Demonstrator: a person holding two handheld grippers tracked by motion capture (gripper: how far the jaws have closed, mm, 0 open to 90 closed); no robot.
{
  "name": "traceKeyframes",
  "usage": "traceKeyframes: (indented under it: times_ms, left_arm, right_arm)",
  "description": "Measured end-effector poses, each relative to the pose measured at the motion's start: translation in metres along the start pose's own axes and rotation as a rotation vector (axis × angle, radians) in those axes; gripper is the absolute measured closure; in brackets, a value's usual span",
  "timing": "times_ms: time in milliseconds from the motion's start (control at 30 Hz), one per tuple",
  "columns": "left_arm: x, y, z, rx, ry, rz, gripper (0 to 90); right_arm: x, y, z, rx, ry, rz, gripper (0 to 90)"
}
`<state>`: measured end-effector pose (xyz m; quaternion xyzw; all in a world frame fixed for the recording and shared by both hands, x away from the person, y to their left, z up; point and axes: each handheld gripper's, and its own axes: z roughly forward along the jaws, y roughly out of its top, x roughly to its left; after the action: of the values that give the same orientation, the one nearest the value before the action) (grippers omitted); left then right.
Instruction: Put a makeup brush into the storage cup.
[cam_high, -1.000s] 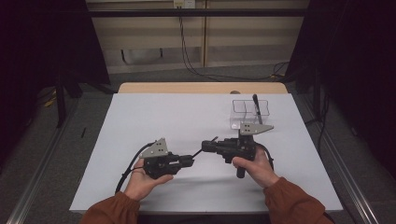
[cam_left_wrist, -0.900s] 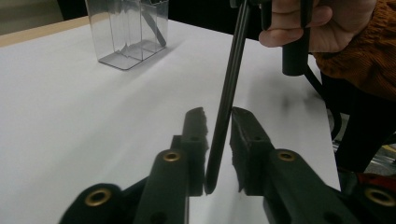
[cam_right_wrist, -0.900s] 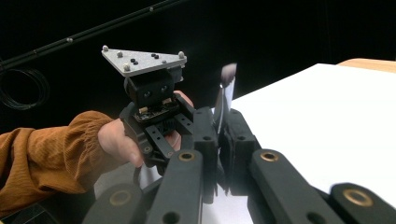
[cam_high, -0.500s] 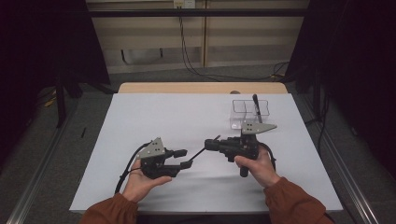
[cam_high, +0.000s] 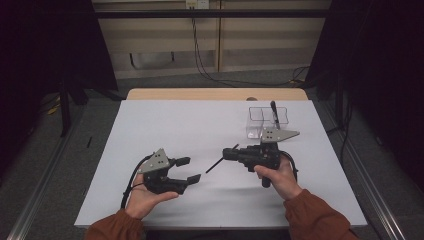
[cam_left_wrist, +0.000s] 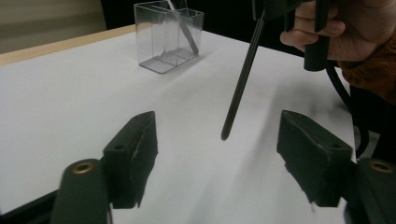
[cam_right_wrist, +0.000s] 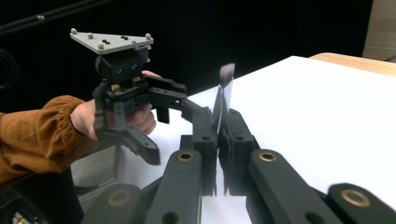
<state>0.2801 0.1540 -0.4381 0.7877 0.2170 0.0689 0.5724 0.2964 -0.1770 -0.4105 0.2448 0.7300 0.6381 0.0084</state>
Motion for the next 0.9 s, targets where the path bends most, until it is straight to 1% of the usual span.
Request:
traceKeyframes:
  times_ms: [33, 100, 133, 200, 233, 267, 300, 333, 400, 500, 600, 667, 767, 833, 867, 900]
  left_arm:
    - [0.0, 0.0, -0.002, -0.002, 0.007, 0.003, 26.5]
    - [0.001, 0.0, -0.005, -0.007, 0.02, -0.01, 25.2]
    - [0.0, 0.0, -0.007, -0.005, 0.028, -0.005, 23.7]
    - [0.0, -0.001, -0.01, -0.016, 0.043, -0.014, 18.7]
    - [0.0, -0.001, -0.011, -0.02, 0.04, -0.028, 17.1]
    - [0.001, -0.001, -0.012, -0.014, 0.048, -0.034, 15.0]
    - [0.0, -0.002, -0.013, -0.019, 0.06, -0.035, 12.9]
    - [0.001, -0.002, -0.014, -0.021, 0.069, -0.034, 12.4]
    - [0.003, -0.002, -0.016, -0.017, 0.077, -0.044, 10.7]
    - [0.005, -0.001, -0.017, -0.025, 0.084, -0.05, 8.8]
    - [0.006, -0.001, -0.019, -0.015, 0.093, -0.042, 5.0]
    - [0.008, -0.001, -0.023, -0.026, 0.101, -0.061, 5.0]
    - [0.009, -0.002, -0.028, -0.025, 0.117, -0.044, 4.5]
    - [0.009, -0.003, -0.032, -0.026, 0.124, -0.045, 4.3]
    - [0.008, -0.004, -0.034, -0.025, 0.138, -0.036, 4.1]
    - [0.007, -0.004, -0.034, -0.037, 0.146, -0.035, 3.9]
  right_arm:
    - [0.0, 0.0, -0.001, -0.003, -0.001, -0.001, 85.9]
    - [-0.001, 0.001, -0.005, -0.007, -0.008, 0.005, 85.9]
    - [-0.002, 0.001, -0.006, -0.009, -0.01, 0.008, 85.9]
    - [-0.003, 0.002, -0.009, -0.019, -0.018, 0.011, 85.9]
    - [-0.004, 0.002, -0.01, -0.02, -0.019, 0.011, 85.9]
    - [-0.004, 0.002, -0.011, -0.021, -0.025, 0.01, 85.9]
    - [-0.004, 0.003, -0.013, -0.022, -0.027, 0.012, 85.9]
    - [-0.005, 0.003, -0.013, -0.02, -0.028, 0.012, 85.9]
    - [-0.006, 0.003, -0.016, -0.021, -0.037, 0.012, 85.9]
    - [-0.007, 0.003, -0.018, -0.023, -0.047, 0.012, 85.9]
    - [-0.008, 0.003, -0.02, -0.027, -0.051, 0.016, 85.8]
    - [-0.009, 0.002, -0.022, -0.027, -0.054, 0.018, 85.8]
    - [-0.009, 0.003, -0.025, -0.026, -0.061, 0.019, 85.8]
    - [-0.009, 0.003, -0.027, -0.027, -0.064, 0.02, 85.9]
    - [-0.009, 0.002, -0.028, -0.026, -0.068, 0.021, 85.9]
    - [-0.01, 0.002, -0.028, -0.027, -0.069, 0.018, 85.9]
